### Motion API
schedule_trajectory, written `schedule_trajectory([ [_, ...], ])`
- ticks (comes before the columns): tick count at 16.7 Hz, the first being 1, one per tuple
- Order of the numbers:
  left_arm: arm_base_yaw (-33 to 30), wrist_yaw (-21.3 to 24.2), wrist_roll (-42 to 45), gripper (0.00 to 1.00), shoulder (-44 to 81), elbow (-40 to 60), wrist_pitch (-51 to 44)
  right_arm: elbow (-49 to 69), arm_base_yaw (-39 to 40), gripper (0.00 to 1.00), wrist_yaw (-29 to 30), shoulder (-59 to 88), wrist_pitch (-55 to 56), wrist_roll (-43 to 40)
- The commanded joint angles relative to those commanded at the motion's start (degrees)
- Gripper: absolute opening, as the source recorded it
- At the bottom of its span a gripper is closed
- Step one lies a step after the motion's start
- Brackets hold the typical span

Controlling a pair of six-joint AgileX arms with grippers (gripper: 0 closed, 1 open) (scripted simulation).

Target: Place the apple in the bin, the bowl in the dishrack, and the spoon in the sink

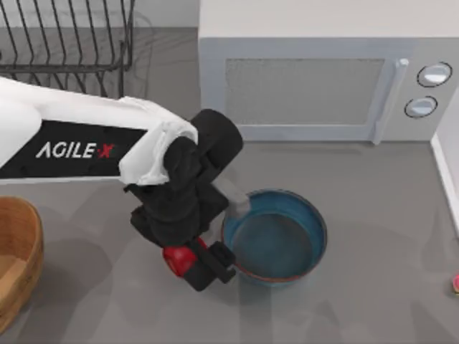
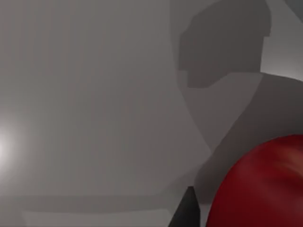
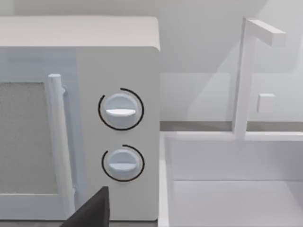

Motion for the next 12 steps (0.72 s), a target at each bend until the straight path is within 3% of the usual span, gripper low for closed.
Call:
schedule_trajectory([
  [12, 0.0, 0.0, -0.1, 0.00, -3.3, 5.7, -8.8, 0.0, 0.0, 1.00, 0.0, 0.0, 0.0, 0.0],
])
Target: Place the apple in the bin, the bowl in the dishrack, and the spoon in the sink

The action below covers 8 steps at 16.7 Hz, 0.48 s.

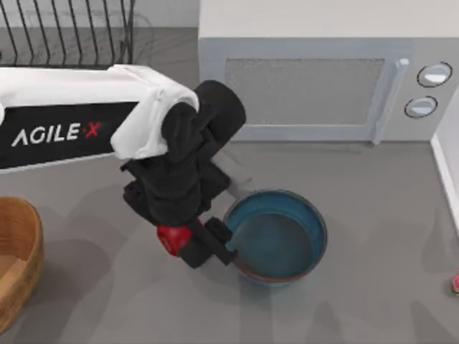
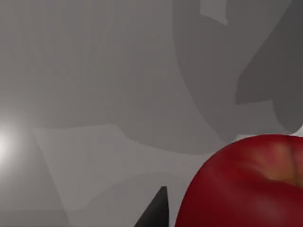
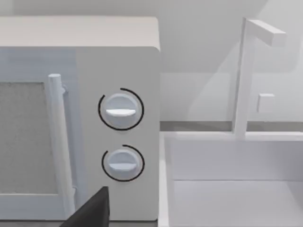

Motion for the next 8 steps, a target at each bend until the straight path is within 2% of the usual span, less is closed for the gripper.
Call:
schedule_trajectory([
  [8, -0.1, 0.0, 0.0, 0.00, -2.4, 4.5, -7.0, 0.0, 0.0, 1.00, 0.0, 0.0, 0.0, 0.0],
])
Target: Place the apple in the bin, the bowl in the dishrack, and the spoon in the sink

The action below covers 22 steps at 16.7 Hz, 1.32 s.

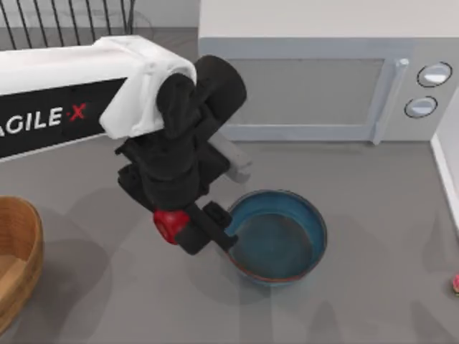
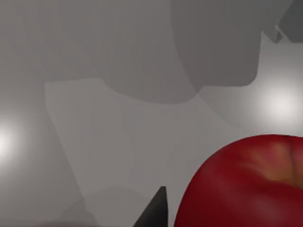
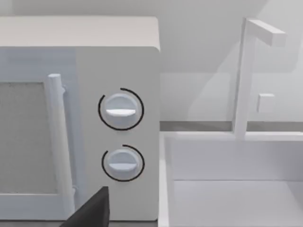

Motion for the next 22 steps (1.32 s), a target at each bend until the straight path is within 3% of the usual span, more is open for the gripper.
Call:
schedule_trajectory([
  [6, 0.0, 0.0, -0.1, 0.00, -1.9, 3.5, -5.6, 0.0, 0.0, 1.00, 0.0, 0.0, 0.0, 0.0],
  [14, -0.1, -0.3, 1.5, 0.00, -1.7, 3.5, -6.2, 0.0, 0.0, 1.00, 0.0, 0.0, 0.0, 0.0],
  [18, -0.1, -1.9, 10.7, 0.00, -1.9, 2.6, -8.0, 0.0, 0.0, 1.00, 0.0, 0.0, 0.0, 0.0],
  [22, 1.0, -4.6, 25.8, 0.00, -2.7, 1.6, -10.8, 0.0, 0.0, 1.00, 0.0, 0.0, 0.0, 0.0],
])
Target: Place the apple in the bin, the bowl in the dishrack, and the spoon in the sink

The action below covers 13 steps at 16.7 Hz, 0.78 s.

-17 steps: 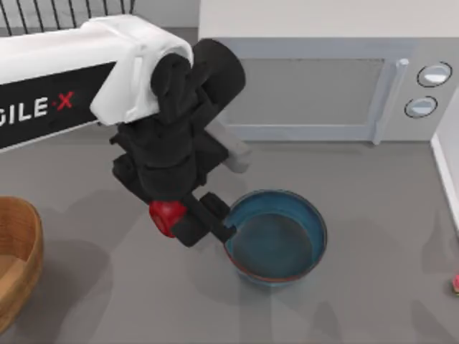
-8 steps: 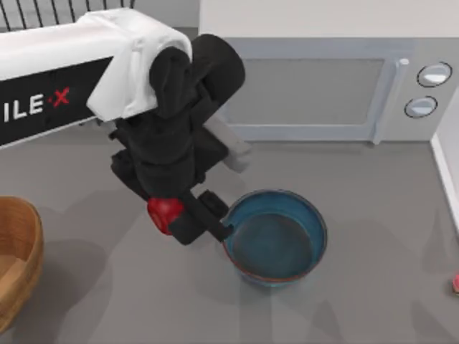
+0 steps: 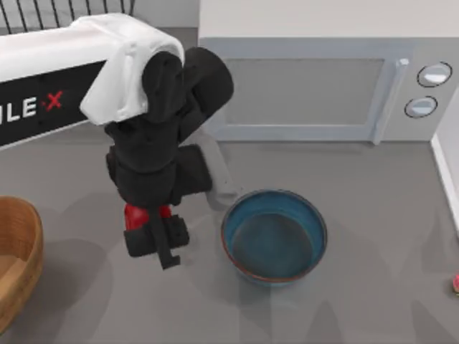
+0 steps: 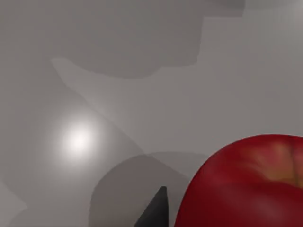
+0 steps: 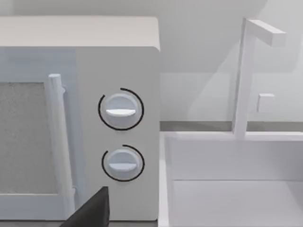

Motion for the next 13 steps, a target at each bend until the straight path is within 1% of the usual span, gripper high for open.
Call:
schedule_trajectory([
  [5, 2.8, -4.5, 24.3, 0.00, -1.6, -1.3, -4.3, 0.0, 0.0, 1.00, 0.0, 0.0, 0.0, 0.0],
  [13, 8.5, -12.5, 67.6, 0.00, -5.3, -3.2, -11.2, 0.0, 0.0, 1.00, 0.0, 0.0, 0.0, 0.0],
])
